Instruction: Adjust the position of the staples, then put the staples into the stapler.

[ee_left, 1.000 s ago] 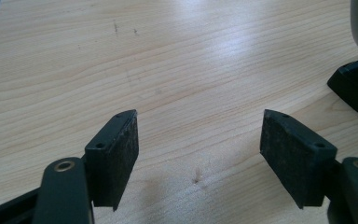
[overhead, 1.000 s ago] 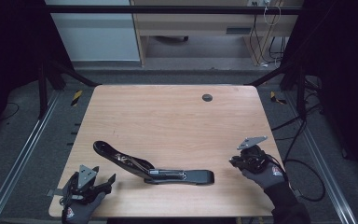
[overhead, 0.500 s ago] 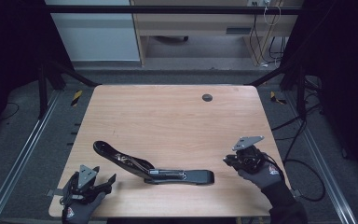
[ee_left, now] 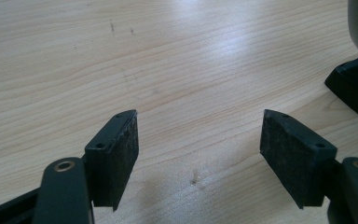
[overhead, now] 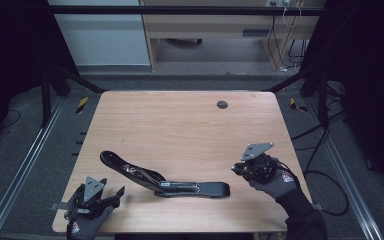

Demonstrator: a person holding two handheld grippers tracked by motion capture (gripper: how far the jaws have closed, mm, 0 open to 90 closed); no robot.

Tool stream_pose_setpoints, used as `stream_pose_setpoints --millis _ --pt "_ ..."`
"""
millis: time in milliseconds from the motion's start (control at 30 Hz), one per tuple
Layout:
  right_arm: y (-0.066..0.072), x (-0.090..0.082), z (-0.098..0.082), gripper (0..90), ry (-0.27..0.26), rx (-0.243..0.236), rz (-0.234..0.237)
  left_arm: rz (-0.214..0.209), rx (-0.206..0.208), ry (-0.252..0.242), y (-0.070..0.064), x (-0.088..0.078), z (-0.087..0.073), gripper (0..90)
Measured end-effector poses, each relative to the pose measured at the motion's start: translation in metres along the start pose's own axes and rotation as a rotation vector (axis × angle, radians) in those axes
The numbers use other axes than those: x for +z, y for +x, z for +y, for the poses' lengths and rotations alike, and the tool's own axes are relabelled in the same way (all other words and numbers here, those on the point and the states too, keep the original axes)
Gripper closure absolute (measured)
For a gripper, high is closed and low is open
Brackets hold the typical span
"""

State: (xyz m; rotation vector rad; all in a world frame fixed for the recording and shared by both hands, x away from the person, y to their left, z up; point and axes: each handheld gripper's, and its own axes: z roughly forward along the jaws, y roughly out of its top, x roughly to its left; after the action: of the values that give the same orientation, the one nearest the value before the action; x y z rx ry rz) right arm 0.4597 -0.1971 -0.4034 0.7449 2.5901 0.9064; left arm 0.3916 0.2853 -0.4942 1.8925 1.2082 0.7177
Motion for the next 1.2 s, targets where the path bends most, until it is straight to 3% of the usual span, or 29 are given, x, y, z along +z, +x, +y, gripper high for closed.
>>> stream_pose_setpoints --millis 300,567,1200 --pt "0.010 0.000 0.020 78.3 -0.003 -0.061 0.005 -0.001 -0.001 0.000 0.000 0.000 0.000 27.4" --pt "0.015 0.005 0.034 78.3 0.028 -0.112 0.022 -0.003 0.001 -0.002 0.001 -0.001 0.000 27.4" --pt "0.023 0.016 0.060 78.2 0.043 -0.200 0.074 0.002 0.000 0.004 0.001 0.000 0.000 27.5"
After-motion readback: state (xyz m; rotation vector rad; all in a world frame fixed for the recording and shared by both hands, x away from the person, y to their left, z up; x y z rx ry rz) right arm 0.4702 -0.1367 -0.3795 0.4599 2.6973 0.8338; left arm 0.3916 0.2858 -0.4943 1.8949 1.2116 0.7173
